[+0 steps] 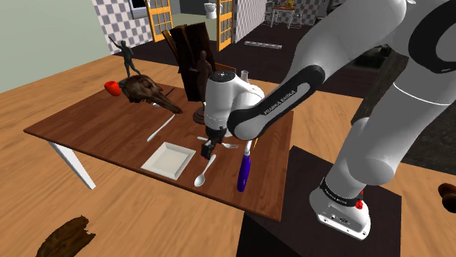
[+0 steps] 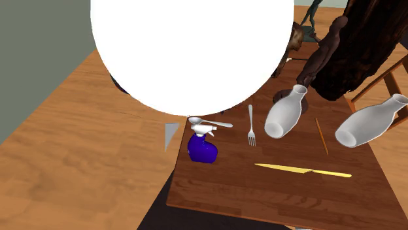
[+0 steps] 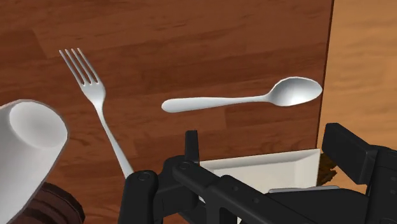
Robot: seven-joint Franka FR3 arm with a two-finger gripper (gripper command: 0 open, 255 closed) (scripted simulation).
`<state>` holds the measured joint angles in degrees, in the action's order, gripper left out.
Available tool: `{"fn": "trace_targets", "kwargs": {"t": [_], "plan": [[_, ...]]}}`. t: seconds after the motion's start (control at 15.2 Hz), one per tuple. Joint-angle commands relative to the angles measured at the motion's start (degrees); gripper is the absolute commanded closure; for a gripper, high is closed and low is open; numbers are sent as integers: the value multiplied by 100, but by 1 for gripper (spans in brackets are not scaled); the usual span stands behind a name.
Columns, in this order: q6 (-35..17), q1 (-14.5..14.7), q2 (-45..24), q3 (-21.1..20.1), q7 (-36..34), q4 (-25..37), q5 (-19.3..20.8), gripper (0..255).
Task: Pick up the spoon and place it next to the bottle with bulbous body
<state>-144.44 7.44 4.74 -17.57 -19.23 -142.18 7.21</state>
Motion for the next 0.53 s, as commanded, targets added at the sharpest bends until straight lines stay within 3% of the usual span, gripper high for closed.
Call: {"fn": "trace_targets", "kwargs": {"t": [0.0,0.46], "plan": [[-276,38,-415,-97,-225,135,218,0],[-1003,416,-1954,-43,-1117,868,1309,0]]}}
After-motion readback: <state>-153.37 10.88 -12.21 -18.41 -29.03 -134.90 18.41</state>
